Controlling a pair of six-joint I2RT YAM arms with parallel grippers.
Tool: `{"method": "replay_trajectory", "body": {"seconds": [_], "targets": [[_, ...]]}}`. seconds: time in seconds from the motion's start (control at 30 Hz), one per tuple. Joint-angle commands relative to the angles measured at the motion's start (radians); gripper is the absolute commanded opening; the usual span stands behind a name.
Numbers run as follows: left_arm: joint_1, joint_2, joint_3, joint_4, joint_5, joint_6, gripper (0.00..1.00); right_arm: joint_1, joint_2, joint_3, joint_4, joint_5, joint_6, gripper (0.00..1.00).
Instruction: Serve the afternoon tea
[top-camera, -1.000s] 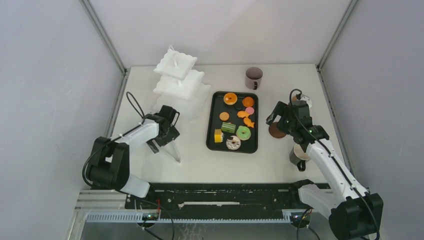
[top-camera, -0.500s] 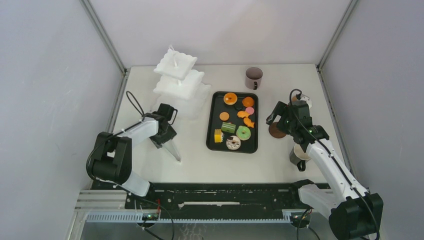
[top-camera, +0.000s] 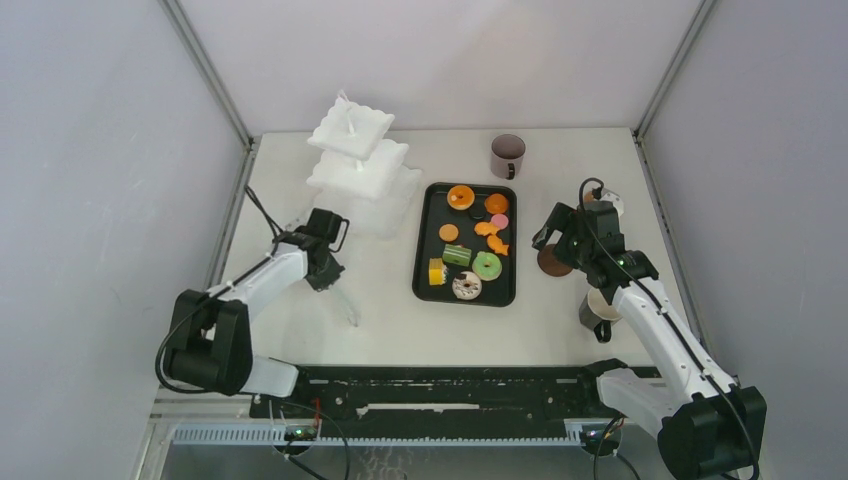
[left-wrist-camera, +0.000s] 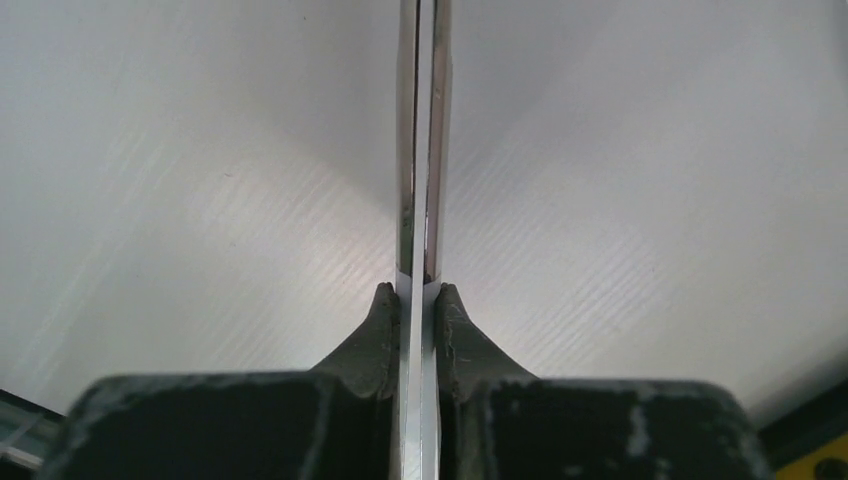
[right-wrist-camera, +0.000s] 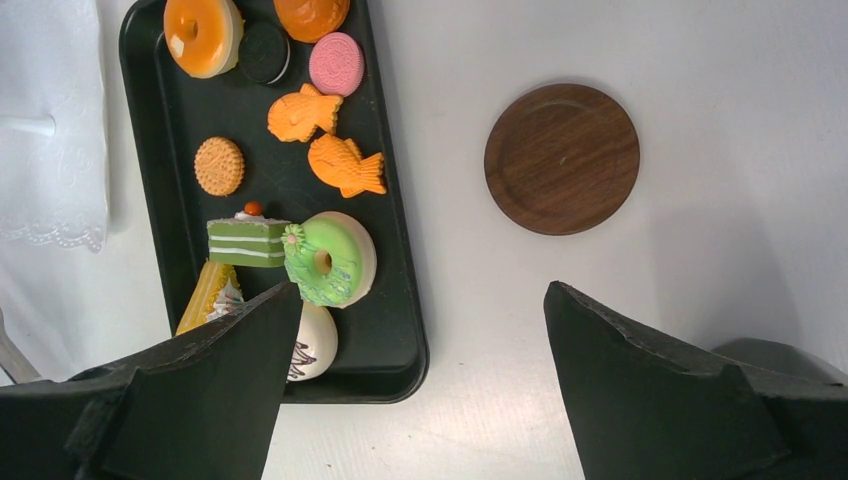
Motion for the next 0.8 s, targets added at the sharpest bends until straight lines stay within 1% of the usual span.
{"method": "replay_trajectory", "body": {"seconds": [0.0, 0.13, 0.17, 0.27, 0.4, 0.6, 0.7, 0.77], "targets": [[-0.038, -0.099, -0.044, -0.029, 0.039, 0.101, 0.04, -0.006, -0.02, -0.002, 0.036, -0.005, -0.002, 0.99], [-0.139, -0.138, -0.057, -0.064, 0.053, 0.134, 0.07, -0.006, -0.014, -0.003, 0.039, -0.018, 0.0, 0.99], [-0.179, -0.139, -0.059, -0.067, 0.054, 0.138, 0.08, -0.006, -0.012, -0.002, 0.04, -0.023, 0.001, 0.99], [-0.253, -0.123, -0.061, -0.057, 0.054, 0.157, 0.09, -0.006, -0.007, -0.003, 0.047, -0.036, 0.004, 0.99], [-0.28, -0.089, -0.054, -0.011, 0.055, 0.199, 0.14, -0.005, -0.009, -0.003, 0.049, -0.048, 0.008, 0.99], [-0.279, -0.008, -0.043, 0.03, 0.045, 0.232, 0.32, -0.004, -0.019, -0.003, 0.033, -0.04, -0.002, 0.99], [-0.279, 0.023, -0.028, 0.03, 0.013, 0.242, 0.44, -0.006, -0.027, -0.002, 0.027, -0.037, -0.006, 0.99], [-0.278, 0.028, -0.011, 0.021, 0.007, 0.243, 0.54, -0.006, -0.034, -0.003, 0.022, -0.034, -0.01, 0.99]]}}
